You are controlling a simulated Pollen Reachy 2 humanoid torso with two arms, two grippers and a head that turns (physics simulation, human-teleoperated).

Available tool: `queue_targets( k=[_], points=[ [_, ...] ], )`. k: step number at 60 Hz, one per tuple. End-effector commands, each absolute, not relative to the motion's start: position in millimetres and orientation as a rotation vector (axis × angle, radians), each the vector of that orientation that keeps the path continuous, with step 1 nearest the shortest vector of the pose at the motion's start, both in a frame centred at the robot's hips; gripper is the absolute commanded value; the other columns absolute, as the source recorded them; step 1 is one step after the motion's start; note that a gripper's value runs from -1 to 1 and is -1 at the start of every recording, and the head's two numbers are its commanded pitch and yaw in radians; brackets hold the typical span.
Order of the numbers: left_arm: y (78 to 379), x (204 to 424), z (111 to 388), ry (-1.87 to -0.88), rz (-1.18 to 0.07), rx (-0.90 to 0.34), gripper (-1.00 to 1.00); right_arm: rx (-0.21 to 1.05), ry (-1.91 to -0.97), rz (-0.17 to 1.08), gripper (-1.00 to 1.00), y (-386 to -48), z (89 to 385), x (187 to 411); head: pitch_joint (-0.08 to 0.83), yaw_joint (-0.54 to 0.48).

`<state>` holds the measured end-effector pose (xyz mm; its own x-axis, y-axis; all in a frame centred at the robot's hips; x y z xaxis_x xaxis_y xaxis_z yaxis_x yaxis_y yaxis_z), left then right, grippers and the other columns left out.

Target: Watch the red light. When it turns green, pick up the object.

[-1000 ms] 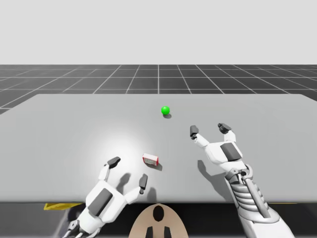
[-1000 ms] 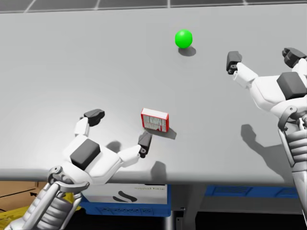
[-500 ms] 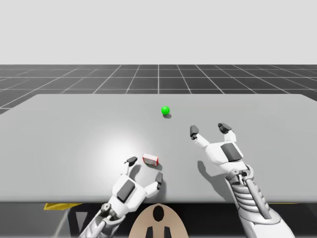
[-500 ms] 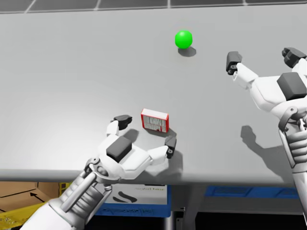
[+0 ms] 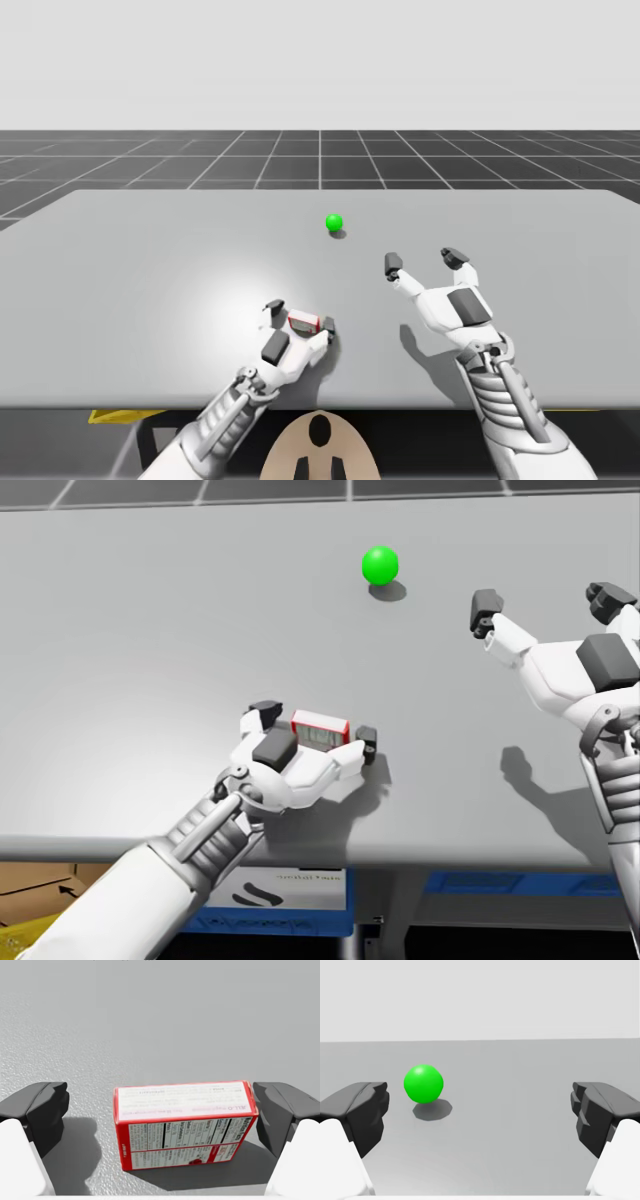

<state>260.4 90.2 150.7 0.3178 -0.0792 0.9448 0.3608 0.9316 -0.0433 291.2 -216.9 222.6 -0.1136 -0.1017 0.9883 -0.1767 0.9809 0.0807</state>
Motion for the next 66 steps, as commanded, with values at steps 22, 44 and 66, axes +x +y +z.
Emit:
queue_targets(
  k=[22, 44, 66],
  points=[
    [28, 244, 158, -1.170, -0.153, -0.508, 0.99, 0.228, -1.689, 0.041, -1.00, -215, 223, 291, 0.704, 0.06],
    [27, 240, 159, -1.190, -0.183, -0.498, 0.99, 0.229, -1.689, 0.038, -1.00, -214, 221, 291, 0.392, 0.07],
    [51, 244, 243, -1.326, -0.307, -0.477, 0.98, 0.320, -1.670, 0.076, -1.00, -218, 219, 290, 0.310, 0.07]
  ],
)
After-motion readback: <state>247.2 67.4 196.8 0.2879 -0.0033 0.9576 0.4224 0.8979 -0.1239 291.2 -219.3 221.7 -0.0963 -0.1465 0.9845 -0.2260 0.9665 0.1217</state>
